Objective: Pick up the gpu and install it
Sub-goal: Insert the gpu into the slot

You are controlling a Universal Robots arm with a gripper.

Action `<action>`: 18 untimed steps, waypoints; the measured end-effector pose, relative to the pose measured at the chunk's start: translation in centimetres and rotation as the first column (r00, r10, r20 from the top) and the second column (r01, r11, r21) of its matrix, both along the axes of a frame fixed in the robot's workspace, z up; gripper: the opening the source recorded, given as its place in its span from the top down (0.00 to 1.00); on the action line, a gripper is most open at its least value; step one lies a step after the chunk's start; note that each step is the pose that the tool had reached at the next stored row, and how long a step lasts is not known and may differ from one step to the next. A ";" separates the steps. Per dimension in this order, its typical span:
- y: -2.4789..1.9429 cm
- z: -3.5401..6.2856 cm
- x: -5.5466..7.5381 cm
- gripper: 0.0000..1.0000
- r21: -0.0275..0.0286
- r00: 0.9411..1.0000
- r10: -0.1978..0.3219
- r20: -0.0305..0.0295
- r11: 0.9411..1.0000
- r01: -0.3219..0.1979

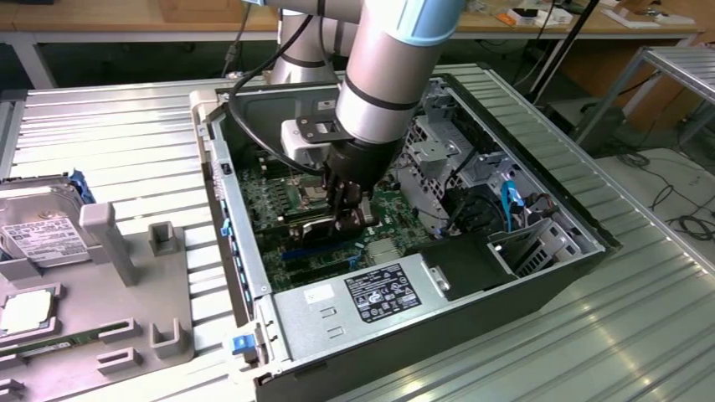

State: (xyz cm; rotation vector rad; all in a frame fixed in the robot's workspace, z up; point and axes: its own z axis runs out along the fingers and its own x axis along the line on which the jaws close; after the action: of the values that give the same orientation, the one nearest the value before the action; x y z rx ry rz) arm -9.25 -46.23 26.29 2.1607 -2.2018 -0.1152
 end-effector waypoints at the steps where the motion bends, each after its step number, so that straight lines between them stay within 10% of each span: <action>1: 0.00 0.00 0.0 0.73 -0.001 1.000 0.000 0.000 1.000 0.000; 15: 0.01 0.01 -0.2 0.73 -0.002 1.000 0.000 0.000 1.000 0.000; 18: 0.01 0.01 -0.2 0.73 0.014 1.000 0.000 0.000 1.000 0.000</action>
State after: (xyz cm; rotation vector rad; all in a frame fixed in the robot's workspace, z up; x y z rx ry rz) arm -9.47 -46.22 26.30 2.1676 -2.2079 -0.1319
